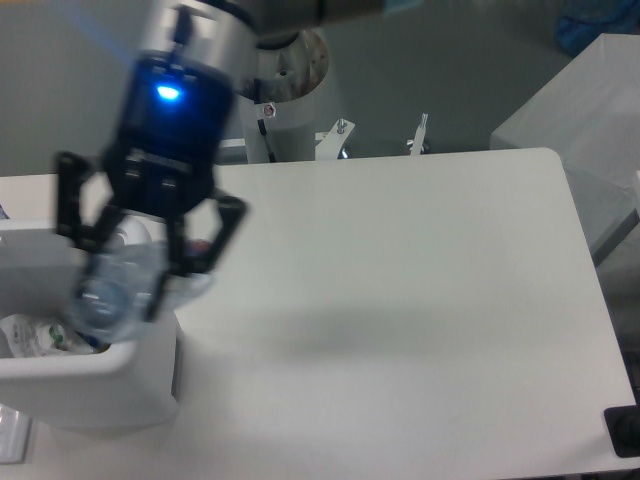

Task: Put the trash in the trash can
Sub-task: 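Lift the bottle and carry it over the trash bin, then lower the bottle into the bin, open the gripper, and rise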

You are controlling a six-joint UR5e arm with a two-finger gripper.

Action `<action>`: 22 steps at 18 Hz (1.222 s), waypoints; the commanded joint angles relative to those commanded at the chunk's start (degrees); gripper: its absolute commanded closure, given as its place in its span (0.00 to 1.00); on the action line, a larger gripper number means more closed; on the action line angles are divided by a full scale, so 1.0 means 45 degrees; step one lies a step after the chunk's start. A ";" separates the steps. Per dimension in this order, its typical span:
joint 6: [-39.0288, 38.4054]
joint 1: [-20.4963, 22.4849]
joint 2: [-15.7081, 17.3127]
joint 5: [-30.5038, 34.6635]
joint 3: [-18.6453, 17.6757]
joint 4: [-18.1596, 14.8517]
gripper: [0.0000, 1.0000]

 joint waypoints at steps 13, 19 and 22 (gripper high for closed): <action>-0.0078 -0.0608 -0.0039 0.0000 -0.1484 0.0000 0.00; -0.0077 -0.0141 -0.0059 0.0000 -0.1387 -0.0020 0.00; -0.0136 -0.0217 -0.0039 -0.0020 -0.1582 -0.0078 0.00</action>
